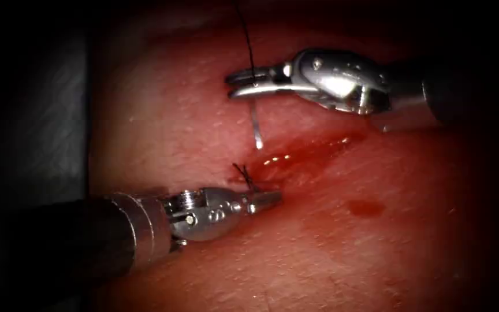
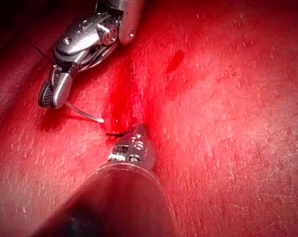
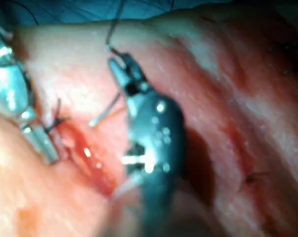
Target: Wound Closure
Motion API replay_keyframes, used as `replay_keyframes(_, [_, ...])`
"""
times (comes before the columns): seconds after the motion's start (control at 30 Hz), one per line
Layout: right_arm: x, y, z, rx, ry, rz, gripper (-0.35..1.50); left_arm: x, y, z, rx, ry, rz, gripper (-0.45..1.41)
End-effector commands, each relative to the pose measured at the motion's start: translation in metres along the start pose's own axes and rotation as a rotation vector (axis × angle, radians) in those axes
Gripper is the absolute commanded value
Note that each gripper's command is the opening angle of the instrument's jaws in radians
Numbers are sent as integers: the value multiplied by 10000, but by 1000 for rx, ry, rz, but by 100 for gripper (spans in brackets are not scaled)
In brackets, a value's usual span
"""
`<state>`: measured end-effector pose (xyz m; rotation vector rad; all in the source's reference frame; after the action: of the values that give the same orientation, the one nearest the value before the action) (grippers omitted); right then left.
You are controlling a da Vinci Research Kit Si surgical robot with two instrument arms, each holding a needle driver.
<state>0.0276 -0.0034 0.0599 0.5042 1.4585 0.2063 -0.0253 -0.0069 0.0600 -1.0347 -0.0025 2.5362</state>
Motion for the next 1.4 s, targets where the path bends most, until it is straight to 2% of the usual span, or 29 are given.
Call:
replay_keyframes(0.03, [-8, -9, 16, 7, 0, 41, -35, -2, 4, 8, -3, 1, -1, -45])
replay_keyframes(0.23, [-13, -9, 20, 18, -19, 149, -35, -1, 4, 6, -3, 1, -2, -45])
replay_keyframes(0.47, [-20, -13, 22, 47, -98, 323, -35, 2, 3, 4, -6, 1, -4, -45])
replay_keyframes(0.7, [-37, -31, 31, 102, -174, 495, -35, 4, 2, 2, -7, 1, -11, -45])
replay_keyframes(1.0, [-46, -46, 33, 122, -194, 641, -35, 4, 3, 2, -7, 0, -12, -45])
replay_keyframes(1.17, [-46, -62, 30, 152, -190, 747, -35, 4, 3, 2, -7, 0, -12, -45])
replay_keyframes(1.4, [-45, -90, 21, 165, -199, 811, -35, 4, 3, 2, -7, 0, -12, -45])
